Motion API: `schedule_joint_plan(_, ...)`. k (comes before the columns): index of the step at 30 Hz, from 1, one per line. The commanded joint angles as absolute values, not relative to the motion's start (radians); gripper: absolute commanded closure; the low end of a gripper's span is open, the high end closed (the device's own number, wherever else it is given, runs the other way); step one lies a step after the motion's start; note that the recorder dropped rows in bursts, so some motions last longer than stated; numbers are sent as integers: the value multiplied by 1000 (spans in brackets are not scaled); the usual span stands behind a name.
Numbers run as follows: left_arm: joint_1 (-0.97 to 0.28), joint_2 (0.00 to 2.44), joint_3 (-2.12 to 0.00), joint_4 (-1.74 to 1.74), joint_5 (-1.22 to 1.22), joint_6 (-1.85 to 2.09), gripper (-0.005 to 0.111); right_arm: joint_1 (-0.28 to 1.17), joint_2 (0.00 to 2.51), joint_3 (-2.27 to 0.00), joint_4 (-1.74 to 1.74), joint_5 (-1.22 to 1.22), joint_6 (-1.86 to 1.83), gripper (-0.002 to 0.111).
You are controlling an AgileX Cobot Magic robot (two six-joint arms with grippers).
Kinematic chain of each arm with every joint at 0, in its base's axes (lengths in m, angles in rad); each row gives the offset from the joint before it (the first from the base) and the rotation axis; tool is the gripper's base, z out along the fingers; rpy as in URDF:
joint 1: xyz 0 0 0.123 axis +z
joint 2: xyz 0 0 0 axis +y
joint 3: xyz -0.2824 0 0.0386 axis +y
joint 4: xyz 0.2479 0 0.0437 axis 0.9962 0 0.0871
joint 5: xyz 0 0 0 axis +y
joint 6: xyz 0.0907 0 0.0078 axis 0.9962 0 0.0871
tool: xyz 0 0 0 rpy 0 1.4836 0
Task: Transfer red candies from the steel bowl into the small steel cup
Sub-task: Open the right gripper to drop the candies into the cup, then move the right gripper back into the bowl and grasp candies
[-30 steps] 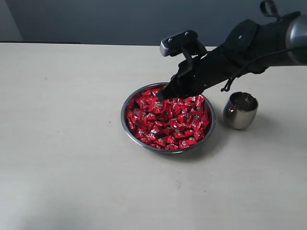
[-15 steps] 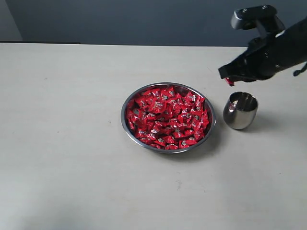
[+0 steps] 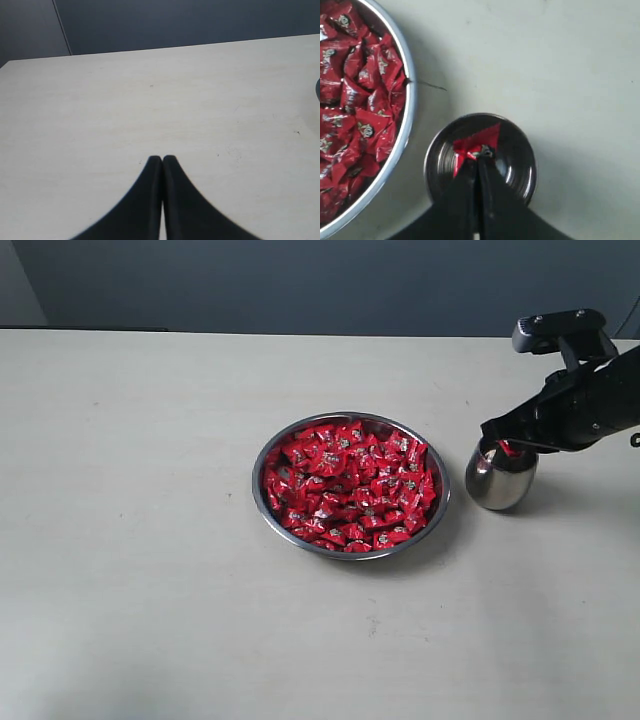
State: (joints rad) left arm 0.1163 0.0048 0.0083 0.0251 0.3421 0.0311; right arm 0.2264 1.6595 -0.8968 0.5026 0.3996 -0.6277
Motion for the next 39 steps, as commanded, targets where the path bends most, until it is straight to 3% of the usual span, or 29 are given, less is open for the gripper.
schedule_joint_plan(1,108,0,0,27,337,29,106,220,1668,-892,501,357,-629,109)
schedule_joint_plan(7,108,0,0,27,337,29,106,220,1668,-892,497,358,-629,108)
schedule_joint_plan(15,108,0,0,27,337,29,106,220,1668,-892,476,359,-629,78)
schedule_joint_plan(28,108,0,0,27,337,29,106,220,1565,-924,557,504,-629,78)
schedule_joint_plan(39,108,0,0,27,337,29,106,220,1167,-818,610,799,-515,83)
